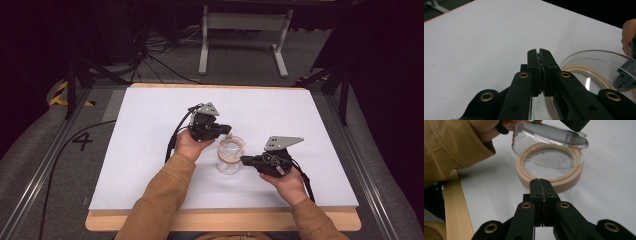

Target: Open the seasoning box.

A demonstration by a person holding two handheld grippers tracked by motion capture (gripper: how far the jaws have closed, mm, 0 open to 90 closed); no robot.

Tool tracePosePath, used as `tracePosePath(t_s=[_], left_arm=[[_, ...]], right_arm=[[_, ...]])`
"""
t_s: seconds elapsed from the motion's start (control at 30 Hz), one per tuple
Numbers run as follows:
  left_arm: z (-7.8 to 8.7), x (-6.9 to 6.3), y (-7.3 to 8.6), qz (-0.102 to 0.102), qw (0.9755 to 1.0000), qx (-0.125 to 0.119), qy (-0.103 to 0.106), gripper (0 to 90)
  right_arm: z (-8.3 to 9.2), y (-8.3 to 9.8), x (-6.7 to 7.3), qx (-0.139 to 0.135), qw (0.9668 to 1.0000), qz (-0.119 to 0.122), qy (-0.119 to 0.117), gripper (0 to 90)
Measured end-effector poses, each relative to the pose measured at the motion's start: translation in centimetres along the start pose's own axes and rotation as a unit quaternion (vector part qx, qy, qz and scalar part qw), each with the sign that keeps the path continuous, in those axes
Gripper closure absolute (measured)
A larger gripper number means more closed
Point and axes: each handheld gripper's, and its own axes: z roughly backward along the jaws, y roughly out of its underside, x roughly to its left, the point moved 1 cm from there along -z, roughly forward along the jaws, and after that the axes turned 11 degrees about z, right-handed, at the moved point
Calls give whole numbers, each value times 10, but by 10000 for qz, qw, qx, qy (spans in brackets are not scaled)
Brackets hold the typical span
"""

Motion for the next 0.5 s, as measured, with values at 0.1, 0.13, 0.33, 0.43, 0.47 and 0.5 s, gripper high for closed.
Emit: tracePosePath(t_s=[0.1, 0.13, 0.33, 0.43, 0.47, 0.5], left_arm=[[0, 0, 0, -1, 10000, -2, 0, 875], [0, 0, 0, -1, 10000, -2, 0, 875], [0, 0, 0, 5, 10000, -1, -4, 875], [0, -1, 0, -13, 10000, 5, -23, 874], [0, -1, 0, -13, 10000, 8, -27, 872], [0, 0, 0, 5, 10000, 3, -44, 866]], right_arm=[[-2, 0, -2, -193, 9997, -107, -133, 896], [-2, 0, -2, -193, 9997, -107, -133, 896], [-1, 1, -4, -398, 9990, -145, -174, 896], [-2, 1, -4, -433, 9988, -115, -184, 896], [-2, 1, -4, -433, 9988, -103, -180, 896], [-2, 1, -4, -433, 9989, -89, -183, 896]])
